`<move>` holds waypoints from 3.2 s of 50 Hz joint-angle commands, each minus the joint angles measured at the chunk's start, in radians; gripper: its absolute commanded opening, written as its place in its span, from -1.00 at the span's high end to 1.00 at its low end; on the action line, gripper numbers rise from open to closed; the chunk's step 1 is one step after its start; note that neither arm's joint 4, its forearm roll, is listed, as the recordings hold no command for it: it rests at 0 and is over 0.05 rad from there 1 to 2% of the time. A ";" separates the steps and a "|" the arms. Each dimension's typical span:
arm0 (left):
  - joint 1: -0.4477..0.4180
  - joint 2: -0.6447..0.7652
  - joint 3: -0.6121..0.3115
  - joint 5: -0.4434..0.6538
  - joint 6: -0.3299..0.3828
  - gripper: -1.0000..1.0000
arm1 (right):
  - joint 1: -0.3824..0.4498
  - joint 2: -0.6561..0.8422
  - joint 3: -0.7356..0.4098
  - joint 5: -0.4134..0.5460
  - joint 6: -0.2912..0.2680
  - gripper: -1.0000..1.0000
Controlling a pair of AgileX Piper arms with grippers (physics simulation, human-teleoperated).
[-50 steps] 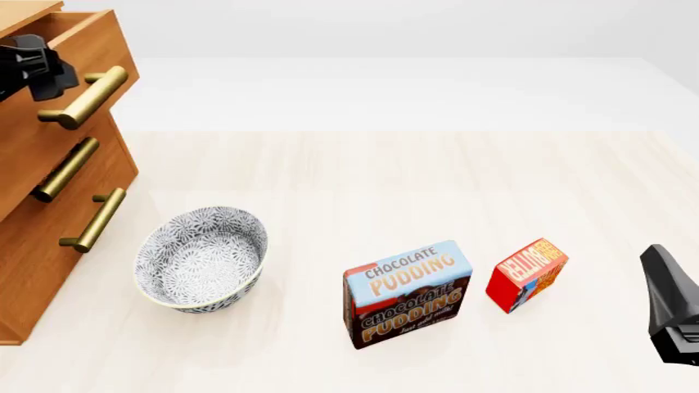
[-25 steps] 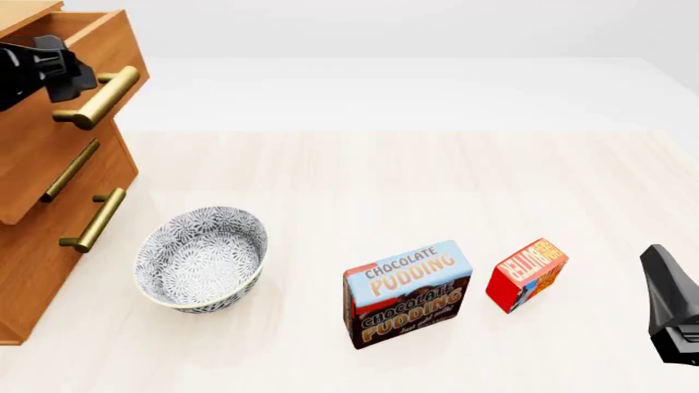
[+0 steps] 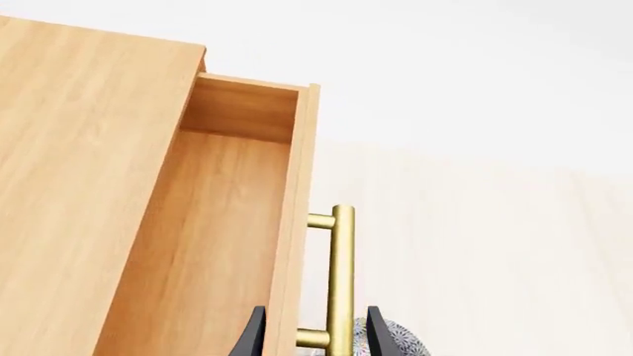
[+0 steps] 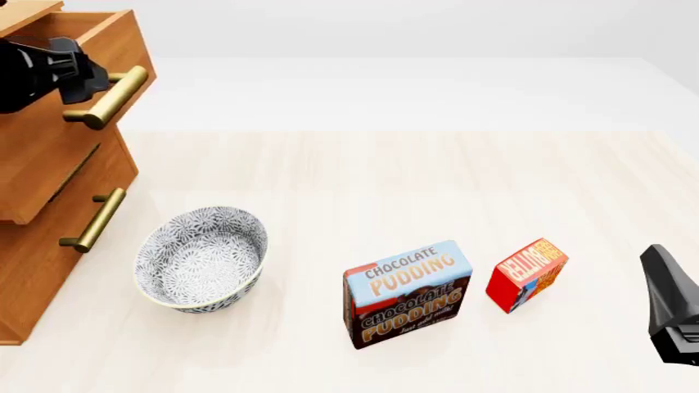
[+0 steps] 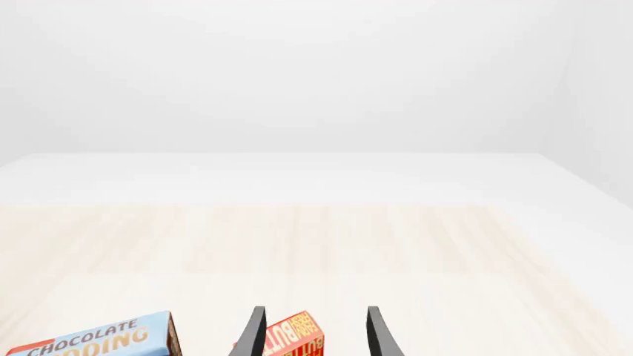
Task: Put the butter at the back in the top drawer of the cabinet and close it.
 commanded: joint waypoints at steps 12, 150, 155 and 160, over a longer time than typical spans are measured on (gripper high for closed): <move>-0.064 0.120 0.096 0.003 0.004 -1.00 | 0.000 0.000 0.000 0.000 0.000 -1.00; -0.446 0.060 -0.034 0.117 -0.186 -1.00 | 0.000 0.000 0.000 0.000 0.000 -1.00; -0.446 0.054 -0.069 0.151 -0.174 -1.00 | 0.000 0.000 0.000 0.000 0.000 -1.00; -0.426 0.036 -0.124 0.213 -0.147 -1.00 | 0.000 0.000 0.000 0.000 0.000 -1.00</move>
